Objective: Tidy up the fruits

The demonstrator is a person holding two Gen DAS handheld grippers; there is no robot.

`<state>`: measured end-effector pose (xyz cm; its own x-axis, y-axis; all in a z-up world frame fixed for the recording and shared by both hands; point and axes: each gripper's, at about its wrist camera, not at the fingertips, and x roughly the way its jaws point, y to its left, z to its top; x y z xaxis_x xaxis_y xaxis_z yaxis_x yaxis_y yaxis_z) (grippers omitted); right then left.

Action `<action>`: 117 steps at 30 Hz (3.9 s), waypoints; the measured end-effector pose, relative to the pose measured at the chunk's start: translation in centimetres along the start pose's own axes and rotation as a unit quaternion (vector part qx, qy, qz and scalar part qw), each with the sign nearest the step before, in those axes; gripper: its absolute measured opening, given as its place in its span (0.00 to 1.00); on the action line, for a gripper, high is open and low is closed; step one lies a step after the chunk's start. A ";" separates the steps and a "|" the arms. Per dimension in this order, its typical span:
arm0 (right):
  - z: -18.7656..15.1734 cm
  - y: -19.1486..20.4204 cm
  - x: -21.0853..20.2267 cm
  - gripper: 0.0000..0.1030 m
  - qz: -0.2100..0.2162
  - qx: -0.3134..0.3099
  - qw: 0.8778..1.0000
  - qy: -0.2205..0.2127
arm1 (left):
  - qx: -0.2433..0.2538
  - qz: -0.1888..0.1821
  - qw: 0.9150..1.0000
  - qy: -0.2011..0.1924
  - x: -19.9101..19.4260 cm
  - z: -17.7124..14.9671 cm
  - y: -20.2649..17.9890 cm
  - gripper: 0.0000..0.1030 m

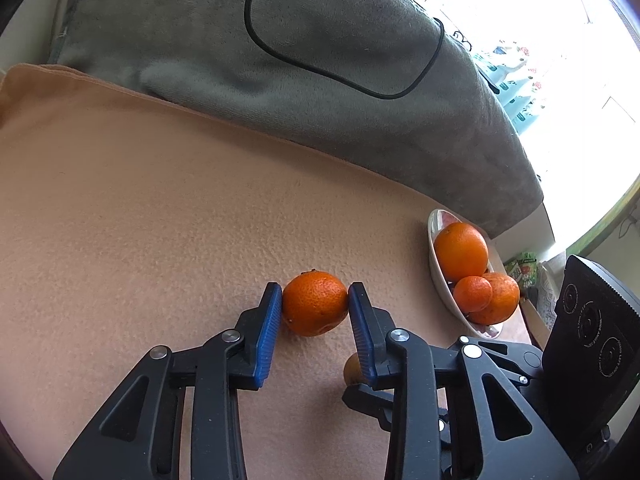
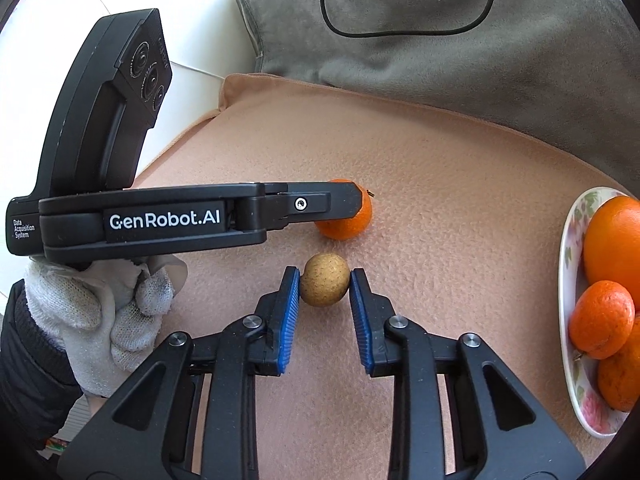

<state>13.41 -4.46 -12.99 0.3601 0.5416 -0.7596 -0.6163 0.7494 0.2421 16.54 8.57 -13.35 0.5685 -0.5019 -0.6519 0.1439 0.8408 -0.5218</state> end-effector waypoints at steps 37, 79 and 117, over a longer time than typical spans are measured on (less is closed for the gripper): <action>-3.7 -9.5 -14.1 0.26 -0.043 0.084 0.990 -0.107 | 0.059 -0.047 0.997 -0.022 -0.4 0.8 -9.3 0.32; -5.1 -17.4 -16.9 0.52 -0.104 0.128 0.978 -0.130 | 0.142 -0.048 0.989 -0.014 6.1 3.7 -19.2 0.49; -11.0 -9.4 -26.4 0.99 -0.189 0.142 0.953 -0.192 | 0.201 0.105 0.968 -0.107 -6.6 -6.9 -21.0 0.80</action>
<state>2.02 -30.00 -1.83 0.7819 0.2723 -0.5608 -0.1984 0.9615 0.1902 4.13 -7.16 -1.87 0.7678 -0.2940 -0.5693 0.2858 0.9524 -0.1063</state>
